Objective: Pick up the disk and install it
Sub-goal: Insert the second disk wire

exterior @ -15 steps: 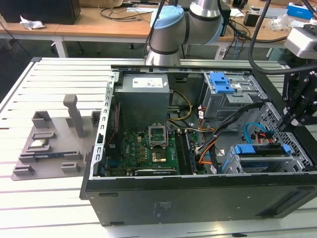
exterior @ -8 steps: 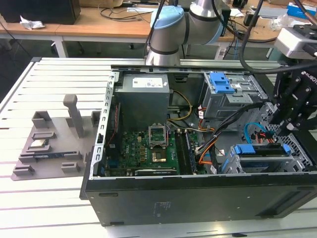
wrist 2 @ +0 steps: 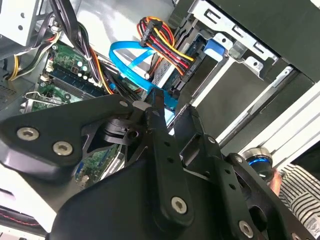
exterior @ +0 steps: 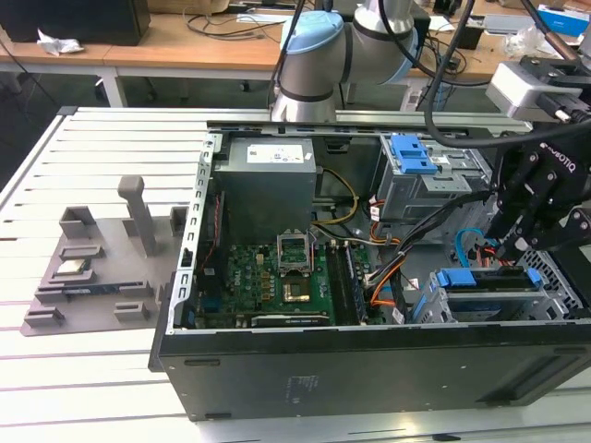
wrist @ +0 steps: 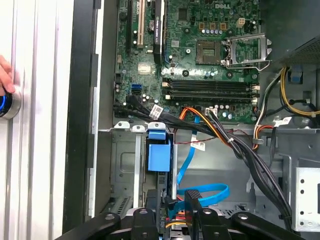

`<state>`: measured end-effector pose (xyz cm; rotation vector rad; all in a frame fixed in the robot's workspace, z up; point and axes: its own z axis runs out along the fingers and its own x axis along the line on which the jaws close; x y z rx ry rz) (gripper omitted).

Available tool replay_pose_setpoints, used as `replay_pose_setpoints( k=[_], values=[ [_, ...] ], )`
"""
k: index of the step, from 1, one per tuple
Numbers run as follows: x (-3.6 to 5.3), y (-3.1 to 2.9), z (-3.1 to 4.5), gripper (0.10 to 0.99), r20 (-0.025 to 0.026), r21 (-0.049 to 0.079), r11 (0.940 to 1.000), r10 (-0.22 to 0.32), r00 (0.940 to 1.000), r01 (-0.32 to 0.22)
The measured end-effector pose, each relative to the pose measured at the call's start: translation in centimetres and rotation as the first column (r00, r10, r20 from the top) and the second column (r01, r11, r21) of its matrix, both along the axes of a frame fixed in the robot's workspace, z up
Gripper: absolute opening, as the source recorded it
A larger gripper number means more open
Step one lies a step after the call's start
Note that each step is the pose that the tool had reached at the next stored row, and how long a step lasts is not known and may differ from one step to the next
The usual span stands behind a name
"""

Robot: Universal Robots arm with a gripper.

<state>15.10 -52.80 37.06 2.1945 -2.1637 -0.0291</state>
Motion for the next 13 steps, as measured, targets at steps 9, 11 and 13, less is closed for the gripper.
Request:
replay_pose_setpoints(
  k=[9,11,13],
  values=[
    [0.0,0.0,0.0,0.106,0.0,0.0,1.0,0.0,1.0,0.0],
    [0.0,-0.21,-0.02,0.106,0.0,0.0,1.0,0.0,1.0,0.0],
    [0.0,-0.64,-0.33,0.106,-0.0001,0.0,1.0,0.0,1.0,0.0]
  ],
)
